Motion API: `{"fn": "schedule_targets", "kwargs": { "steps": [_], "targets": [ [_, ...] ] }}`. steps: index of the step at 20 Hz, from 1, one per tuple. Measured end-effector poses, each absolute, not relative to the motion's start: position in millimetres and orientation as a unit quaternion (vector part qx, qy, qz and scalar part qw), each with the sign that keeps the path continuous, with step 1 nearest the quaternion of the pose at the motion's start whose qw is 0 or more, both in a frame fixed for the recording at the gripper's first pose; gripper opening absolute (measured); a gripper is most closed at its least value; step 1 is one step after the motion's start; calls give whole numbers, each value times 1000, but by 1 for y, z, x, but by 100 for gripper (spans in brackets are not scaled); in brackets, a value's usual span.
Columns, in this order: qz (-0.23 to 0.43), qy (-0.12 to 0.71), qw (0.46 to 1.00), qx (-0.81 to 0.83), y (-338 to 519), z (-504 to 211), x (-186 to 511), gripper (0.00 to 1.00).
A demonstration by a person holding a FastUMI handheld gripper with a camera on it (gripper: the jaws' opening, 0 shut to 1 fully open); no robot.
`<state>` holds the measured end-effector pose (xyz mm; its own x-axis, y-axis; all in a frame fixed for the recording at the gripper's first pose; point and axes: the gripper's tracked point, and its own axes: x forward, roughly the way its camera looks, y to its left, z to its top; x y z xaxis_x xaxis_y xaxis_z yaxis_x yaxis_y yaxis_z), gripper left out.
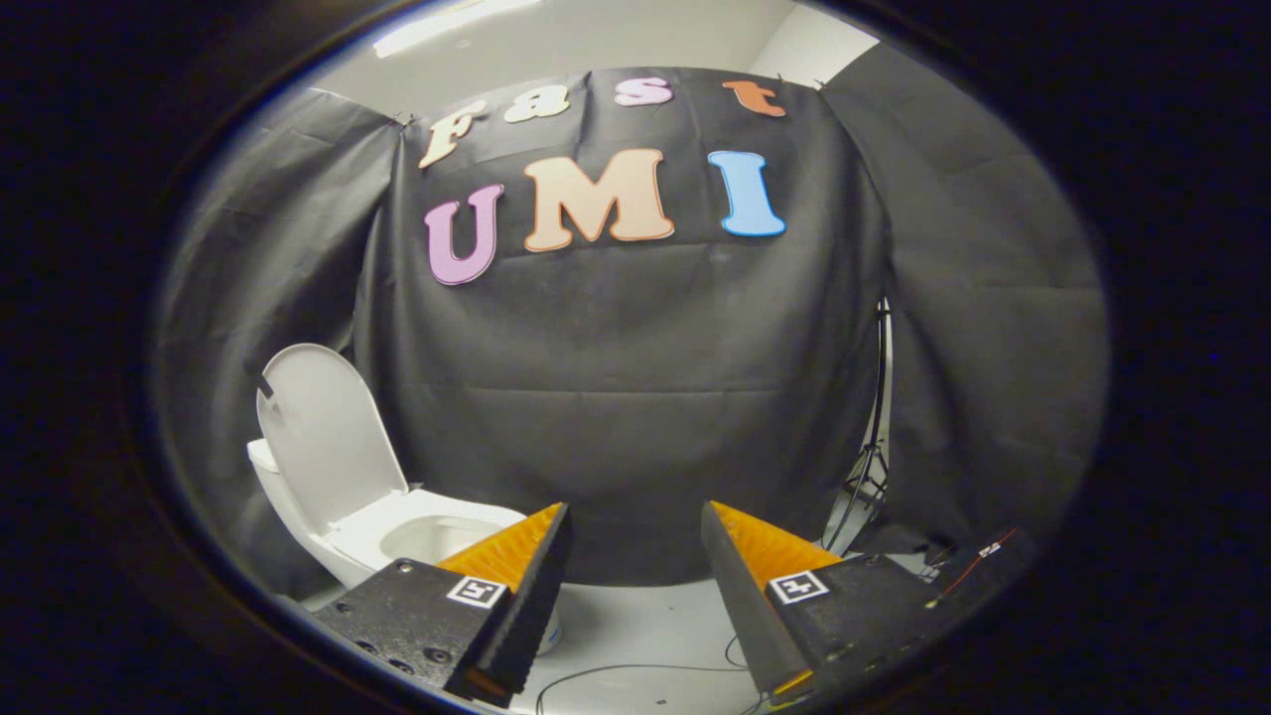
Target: Open the toilet lid.
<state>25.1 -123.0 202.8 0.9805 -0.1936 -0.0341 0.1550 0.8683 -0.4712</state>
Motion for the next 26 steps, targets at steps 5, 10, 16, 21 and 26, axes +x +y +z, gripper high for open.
{"fn": "schedule_targets", "kwargs": {
  "steps": [5, 10, 16, 21, 26],
  "targets": [
    [-96, 35, 962, -253, -121, 211, 27, 81],
    [-119, 51, 957, -259, -131, 202, 23, 81],
    [-79, 45, 964, -250, -116, 201, 15, 81],
    [-54, 28, 966, -250, -106, 204, 6, 81],
    [-59, 95, 962, -248, -112, 184, -16, 81]
  ]
}}
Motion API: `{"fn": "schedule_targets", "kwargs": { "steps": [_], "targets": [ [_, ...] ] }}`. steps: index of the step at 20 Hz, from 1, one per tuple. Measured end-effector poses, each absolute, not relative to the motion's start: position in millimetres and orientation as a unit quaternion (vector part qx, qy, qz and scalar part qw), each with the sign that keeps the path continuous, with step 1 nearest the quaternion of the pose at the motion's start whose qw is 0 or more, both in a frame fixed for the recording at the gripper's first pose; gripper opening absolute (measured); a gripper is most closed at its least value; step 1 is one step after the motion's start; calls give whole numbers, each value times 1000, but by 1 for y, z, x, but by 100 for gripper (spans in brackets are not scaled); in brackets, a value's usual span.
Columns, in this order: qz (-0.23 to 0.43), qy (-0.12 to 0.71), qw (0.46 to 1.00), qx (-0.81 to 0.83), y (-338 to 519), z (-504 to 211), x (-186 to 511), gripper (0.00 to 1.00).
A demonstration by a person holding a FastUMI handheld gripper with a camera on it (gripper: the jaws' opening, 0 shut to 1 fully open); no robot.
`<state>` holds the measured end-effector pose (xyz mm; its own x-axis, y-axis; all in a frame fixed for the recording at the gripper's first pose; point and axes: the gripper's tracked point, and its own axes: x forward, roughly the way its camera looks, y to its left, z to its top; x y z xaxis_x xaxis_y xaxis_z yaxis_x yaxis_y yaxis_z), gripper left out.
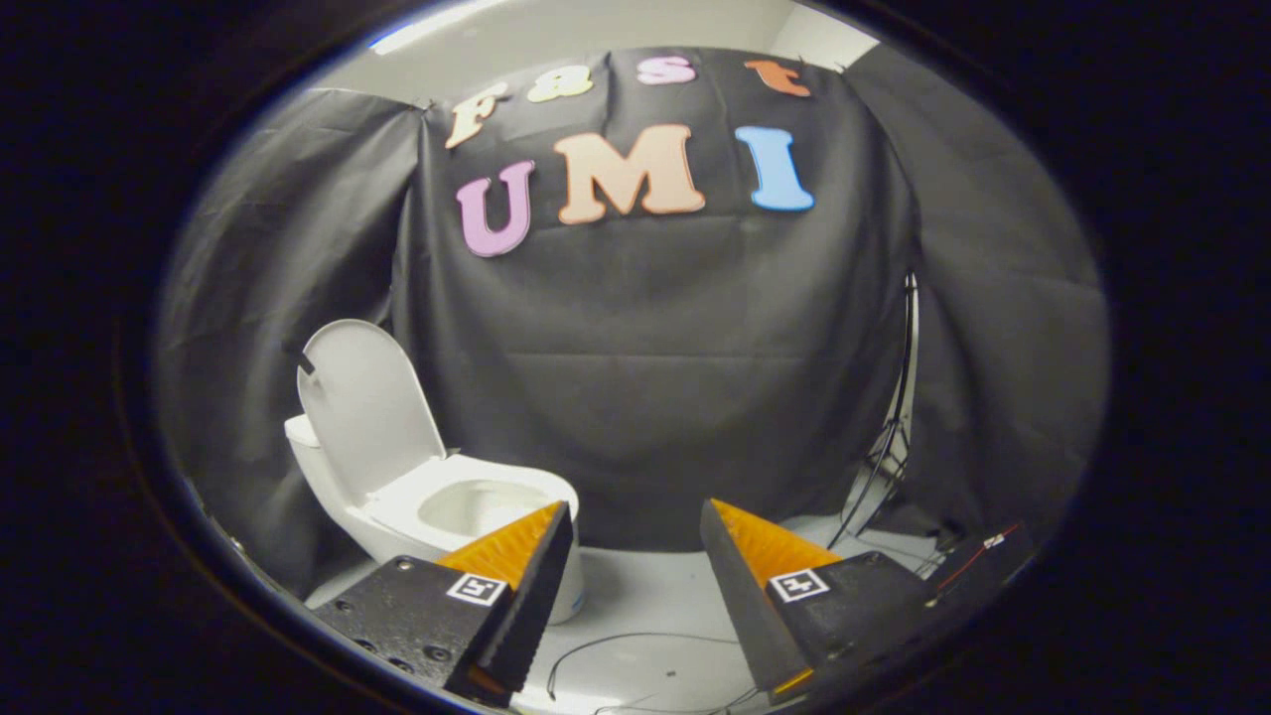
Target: Open the toilet lid.
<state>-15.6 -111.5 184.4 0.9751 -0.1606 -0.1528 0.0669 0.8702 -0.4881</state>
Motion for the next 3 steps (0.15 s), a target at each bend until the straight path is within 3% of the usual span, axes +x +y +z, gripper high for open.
{"fn": "schedule_targets", "kwargs": {
  "steps": [3],
  "targets": [
    [-48, 56, 965, -252, -105, 195, -31, 81]
  ]
}}
